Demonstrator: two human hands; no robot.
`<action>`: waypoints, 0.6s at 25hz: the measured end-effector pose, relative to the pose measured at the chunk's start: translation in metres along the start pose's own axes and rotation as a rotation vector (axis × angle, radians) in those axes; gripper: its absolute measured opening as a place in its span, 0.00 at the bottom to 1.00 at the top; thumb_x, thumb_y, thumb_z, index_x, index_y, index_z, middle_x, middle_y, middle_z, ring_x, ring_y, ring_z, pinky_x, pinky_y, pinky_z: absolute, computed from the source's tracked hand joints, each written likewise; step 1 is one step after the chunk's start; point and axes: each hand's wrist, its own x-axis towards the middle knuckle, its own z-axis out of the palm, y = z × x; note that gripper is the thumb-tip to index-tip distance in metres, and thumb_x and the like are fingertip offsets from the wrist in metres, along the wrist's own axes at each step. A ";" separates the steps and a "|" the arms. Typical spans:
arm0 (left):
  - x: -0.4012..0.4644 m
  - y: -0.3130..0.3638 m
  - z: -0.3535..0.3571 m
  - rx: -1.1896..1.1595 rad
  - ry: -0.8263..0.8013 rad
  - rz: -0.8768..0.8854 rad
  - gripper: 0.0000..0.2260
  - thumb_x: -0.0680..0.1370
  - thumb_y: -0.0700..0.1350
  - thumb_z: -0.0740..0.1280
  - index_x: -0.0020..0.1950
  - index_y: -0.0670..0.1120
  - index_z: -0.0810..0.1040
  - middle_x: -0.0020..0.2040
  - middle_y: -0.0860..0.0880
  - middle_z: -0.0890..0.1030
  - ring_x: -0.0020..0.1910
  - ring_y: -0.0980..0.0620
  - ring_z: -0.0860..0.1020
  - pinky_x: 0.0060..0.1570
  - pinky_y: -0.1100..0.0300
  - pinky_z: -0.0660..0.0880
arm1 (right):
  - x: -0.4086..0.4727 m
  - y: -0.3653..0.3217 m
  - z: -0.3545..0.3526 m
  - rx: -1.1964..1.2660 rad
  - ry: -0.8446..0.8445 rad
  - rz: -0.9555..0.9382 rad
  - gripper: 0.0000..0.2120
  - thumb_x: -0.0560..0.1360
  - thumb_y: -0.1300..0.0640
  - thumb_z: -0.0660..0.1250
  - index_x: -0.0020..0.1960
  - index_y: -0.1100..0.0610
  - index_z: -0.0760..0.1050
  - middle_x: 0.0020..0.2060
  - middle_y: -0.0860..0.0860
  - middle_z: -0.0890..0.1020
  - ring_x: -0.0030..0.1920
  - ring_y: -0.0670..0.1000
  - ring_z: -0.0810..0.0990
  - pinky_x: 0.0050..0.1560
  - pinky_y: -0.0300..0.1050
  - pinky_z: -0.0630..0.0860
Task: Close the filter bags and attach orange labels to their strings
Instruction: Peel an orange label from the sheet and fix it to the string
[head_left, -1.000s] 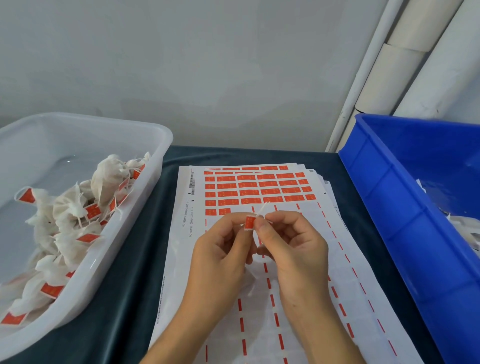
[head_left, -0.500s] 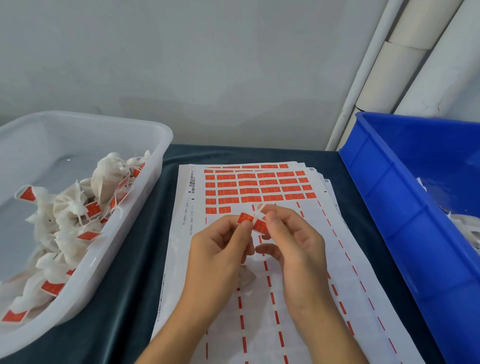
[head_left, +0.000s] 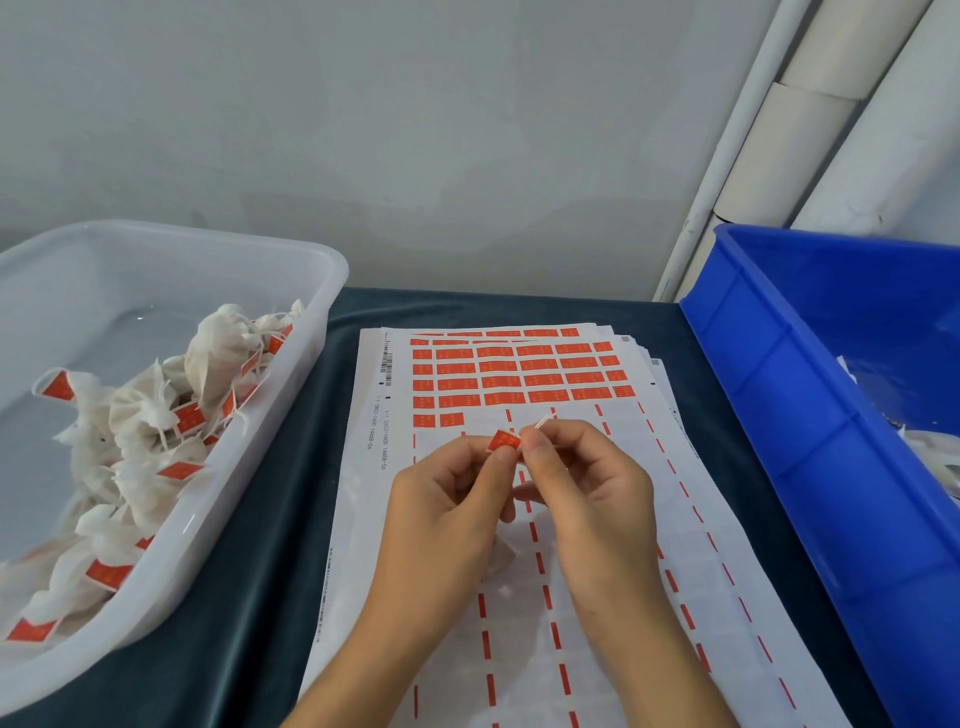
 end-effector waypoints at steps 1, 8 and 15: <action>0.000 0.000 0.001 0.002 0.010 -0.002 0.11 0.83 0.48 0.67 0.44 0.58 0.86 0.33 0.54 0.83 0.33 0.57 0.81 0.31 0.68 0.76 | 0.000 0.000 0.001 -0.004 -0.002 0.003 0.10 0.74 0.40 0.69 0.49 0.43 0.83 0.45 0.45 0.87 0.48 0.50 0.86 0.43 0.39 0.84; -0.003 0.001 0.003 -0.023 0.041 0.011 0.07 0.83 0.46 0.68 0.48 0.52 0.84 0.37 0.53 0.85 0.38 0.56 0.85 0.36 0.69 0.77 | -0.001 0.002 0.003 -0.009 -0.040 0.010 0.09 0.77 0.44 0.68 0.50 0.46 0.83 0.45 0.46 0.86 0.49 0.51 0.86 0.44 0.39 0.84; 0.001 -0.002 0.001 -0.051 0.038 -0.011 0.09 0.83 0.48 0.69 0.42 0.54 0.80 0.31 0.50 0.79 0.34 0.44 0.82 0.34 0.65 0.79 | 0.000 0.000 0.002 0.049 -0.079 0.048 0.06 0.82 0.50 0.68 0.50 0.47 0.83 0.46 0.49 0.87 0.50 0.52 0.87 0.44 0.41 0.84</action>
